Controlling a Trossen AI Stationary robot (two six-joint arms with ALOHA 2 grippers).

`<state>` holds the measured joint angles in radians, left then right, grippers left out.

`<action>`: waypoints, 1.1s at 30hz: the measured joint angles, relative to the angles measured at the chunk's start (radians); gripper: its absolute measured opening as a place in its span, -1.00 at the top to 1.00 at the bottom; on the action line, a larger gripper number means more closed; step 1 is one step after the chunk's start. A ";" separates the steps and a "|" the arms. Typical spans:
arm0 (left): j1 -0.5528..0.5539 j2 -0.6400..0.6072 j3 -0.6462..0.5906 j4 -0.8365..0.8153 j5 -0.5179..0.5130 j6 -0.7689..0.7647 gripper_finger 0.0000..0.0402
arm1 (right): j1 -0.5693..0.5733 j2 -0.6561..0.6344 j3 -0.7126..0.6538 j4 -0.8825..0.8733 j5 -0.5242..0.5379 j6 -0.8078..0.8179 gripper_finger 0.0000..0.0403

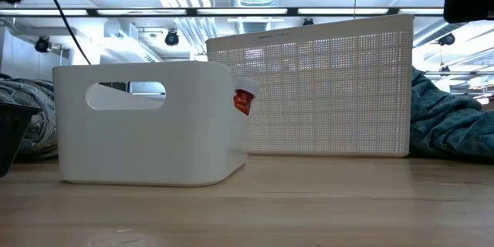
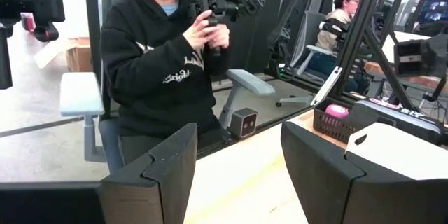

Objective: Pick & Place Medicine items
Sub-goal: Put the gray patient gown into the big white bin

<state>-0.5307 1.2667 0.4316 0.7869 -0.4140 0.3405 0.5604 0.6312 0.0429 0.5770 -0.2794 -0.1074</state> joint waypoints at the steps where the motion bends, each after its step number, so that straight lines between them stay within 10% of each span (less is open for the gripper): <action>1: -0.012 0.000 0.015 -0.028 -0.014 -0.008 0.01 | 0.000 0.000 0.000 0.000 0.000 0.000 -0.02; 17: -0.052 0.000 0.325 -0.852 -0.317 -0.424 0.01 | 0.000 0.000 0.000 0.000 0.000 0.001 -0.02; 33: 0.006 -0.012 0.356 -0.969 -0.424 -0.515 0.01 | 0.000 0.000 0.000 0.000 0.000 0.002 -0.02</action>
<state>-0.5248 1.2543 0.7879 -0.1820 -0.8380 -0.1748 0.5603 0.6315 0.0425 0.5770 -0.2792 -0.1054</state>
